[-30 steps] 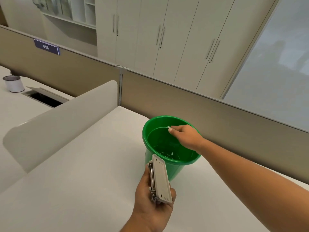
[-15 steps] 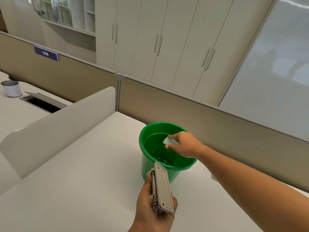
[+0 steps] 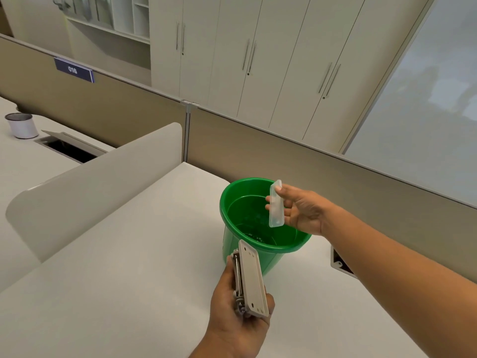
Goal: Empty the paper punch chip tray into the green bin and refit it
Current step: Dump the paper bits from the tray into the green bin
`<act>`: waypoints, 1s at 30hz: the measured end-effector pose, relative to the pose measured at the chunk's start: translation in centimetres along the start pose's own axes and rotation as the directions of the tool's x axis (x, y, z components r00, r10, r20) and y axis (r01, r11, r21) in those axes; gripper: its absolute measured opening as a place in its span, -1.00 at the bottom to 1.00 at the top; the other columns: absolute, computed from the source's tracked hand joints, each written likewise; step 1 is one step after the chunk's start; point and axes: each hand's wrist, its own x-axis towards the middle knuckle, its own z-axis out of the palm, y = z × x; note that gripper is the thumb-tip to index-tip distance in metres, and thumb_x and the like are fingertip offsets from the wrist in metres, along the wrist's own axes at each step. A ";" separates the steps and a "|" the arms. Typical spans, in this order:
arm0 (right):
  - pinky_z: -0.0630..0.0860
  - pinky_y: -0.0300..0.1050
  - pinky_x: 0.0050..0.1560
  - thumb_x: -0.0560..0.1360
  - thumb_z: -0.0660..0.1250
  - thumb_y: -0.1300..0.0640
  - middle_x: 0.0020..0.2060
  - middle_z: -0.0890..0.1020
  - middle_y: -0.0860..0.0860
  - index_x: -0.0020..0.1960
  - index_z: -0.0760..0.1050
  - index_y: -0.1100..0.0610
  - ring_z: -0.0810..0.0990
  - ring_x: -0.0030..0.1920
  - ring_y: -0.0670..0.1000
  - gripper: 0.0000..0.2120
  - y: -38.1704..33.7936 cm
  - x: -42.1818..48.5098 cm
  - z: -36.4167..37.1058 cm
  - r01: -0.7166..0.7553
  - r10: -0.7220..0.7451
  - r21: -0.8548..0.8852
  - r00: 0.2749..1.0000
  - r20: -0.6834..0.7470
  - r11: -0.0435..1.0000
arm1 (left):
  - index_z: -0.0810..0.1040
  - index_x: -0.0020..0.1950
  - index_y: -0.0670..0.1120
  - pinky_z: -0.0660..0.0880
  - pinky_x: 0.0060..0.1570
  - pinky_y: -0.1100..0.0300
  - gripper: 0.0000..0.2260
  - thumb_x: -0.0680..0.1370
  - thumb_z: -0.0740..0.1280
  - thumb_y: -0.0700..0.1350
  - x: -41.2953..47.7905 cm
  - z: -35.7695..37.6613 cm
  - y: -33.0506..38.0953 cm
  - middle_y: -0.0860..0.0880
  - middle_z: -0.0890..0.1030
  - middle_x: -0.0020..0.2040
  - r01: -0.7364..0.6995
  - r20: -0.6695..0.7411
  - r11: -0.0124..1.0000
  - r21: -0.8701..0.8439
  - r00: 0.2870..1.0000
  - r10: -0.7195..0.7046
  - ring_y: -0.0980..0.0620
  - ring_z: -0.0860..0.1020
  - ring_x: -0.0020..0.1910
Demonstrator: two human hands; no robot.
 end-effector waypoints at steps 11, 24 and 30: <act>0.61 0.13 0.11 0.28 0.55 0.08 0.17 0.63 0.22 0.31 0.51 0.06 0.68 0.04 0.14 -0.39 0.2 -0.4 1.6 0.264 -0.255 -0.151 0.964 0.075 0.953 | 0.67 -0.09 -0.14 0.43 -0.60 0.23 -0.66 0.50 0.34 0.13 0.5 -0.4 -0.4 -0.12 0.50 -0.46 0.026 -0.051 1.000 0.018 0.998 -0.025 0.01 0.45 -0.58; 0.52 0.11 0.23 0.37 0.52 0.02 0.20 0.64 0.14 0.39 0.43 -0.02 0.62 0.09 0.10 -0.38 1.2 0.9 1.2 0.256 -0.356 -0.886 0.928 0.112 0.387 | 0.67 -0.08 -0.11 0.40 -0.59 0.23 -0.69 0.51 0.34 0.12 1.1 -0.9 -0.3 -0.10 0.56 -0.43 -0.009 -0.060 0.999 0.034 0.998 0.011 0.03 0.47 -0.55; 0.63 0.09 0.07 0.34 0.46 0.01 0.13 0.64 0.21 0.36 0.44 0.16 0.66 0.07 0.16 -0.37 0.7 -0.2 -0.3 0.225 -0.229 -0.081 0.973 -0.042 0.971 | 0.73 -0.18 -0.06 0.43 -0.59 0.23 -0.69 0.52 0.32 0.12 1.0 -0.8 -0.2 -0.07 0.60 -0.41 -0.045 -0.012 0.997 0.057 0.999 0.045 0.05 0.51 -0.55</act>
